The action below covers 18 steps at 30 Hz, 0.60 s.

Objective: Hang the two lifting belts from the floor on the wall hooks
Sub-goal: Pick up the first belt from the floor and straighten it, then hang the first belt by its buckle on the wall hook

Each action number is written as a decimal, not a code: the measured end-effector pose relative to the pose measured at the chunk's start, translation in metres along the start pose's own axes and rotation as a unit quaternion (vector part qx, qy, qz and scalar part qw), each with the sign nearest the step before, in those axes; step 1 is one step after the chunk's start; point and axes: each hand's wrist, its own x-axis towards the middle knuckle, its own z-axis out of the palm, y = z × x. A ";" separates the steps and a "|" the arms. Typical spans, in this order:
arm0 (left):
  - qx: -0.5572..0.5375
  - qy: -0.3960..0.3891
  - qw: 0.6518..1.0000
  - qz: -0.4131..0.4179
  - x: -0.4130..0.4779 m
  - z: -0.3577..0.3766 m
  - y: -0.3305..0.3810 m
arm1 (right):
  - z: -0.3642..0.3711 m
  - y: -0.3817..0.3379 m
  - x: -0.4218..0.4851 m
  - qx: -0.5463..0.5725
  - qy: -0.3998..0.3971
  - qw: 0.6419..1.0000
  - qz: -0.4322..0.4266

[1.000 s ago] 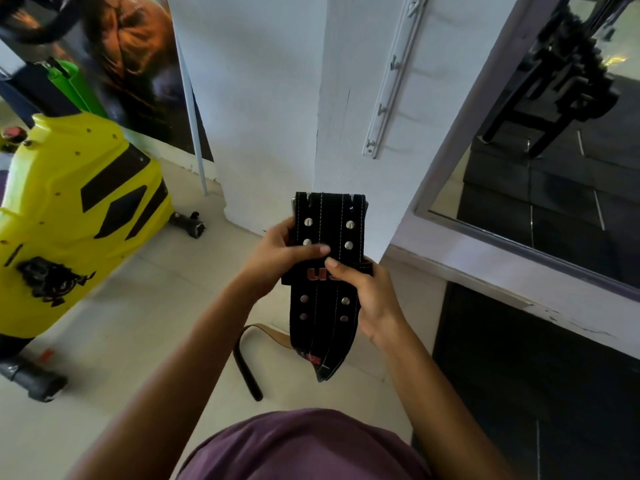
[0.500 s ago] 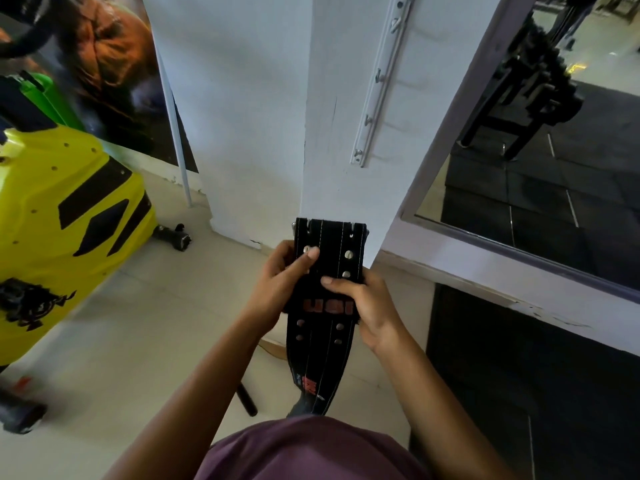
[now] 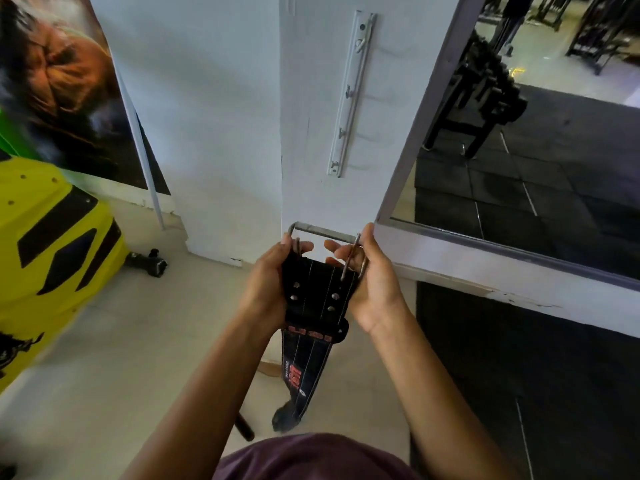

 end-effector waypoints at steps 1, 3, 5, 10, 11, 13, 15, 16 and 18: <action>-0.011 -0.006 1.000 -0.005 0.001 0.003 0.002 | 0.002 -0.003 0.000 -0.012 -0.003 1.000 0.001; -0.033 -0.010 0.999 0.000 0.003 0.008 0.006 | 0.004 -0.008 -0.003 -0.072 -0.006 0.997 -0.020; -0.048 -0.005 0.999 0.026 0.009 0.010 0.012 | 0.005 -0.013 -0.003 -0.138 -0.015 0.988 -0.068; 0.024 -0.014 0.993 0.114 0.021 0.023 0.033 | 0.012 -0.033 -0.001 -0.165 -0.006 0.975 -0.150; 0.047 -0.017 0.991 0.125 0.022 0.028 0.040 | 0.013 -0.040 0.002 -0.165 0.003 0.973 -0.162; 0.100 -0.018 0.985 0.143 0.026 0.036 0.055 | 0.018 -0.055 0.008 -0.170 0.025 0.966 -0.193; 0.153 -0.017 0.973 0.174 0.033 0.041 0.070 | 0.023 -0.072 0.015 -0.193 0.045 0.953 -0.229; 0.177 -0.016 0.964 0.199 0.036 0.044 0.079 | 0.026 -0.080 0.017 -0.206 0.048 0.945 -0.249; 0.227 -0.011 0.935 0.271 0.040 0.052 0.100 | 0.038 -0.099 0.016 -0.227 0.044 0.925 -0.302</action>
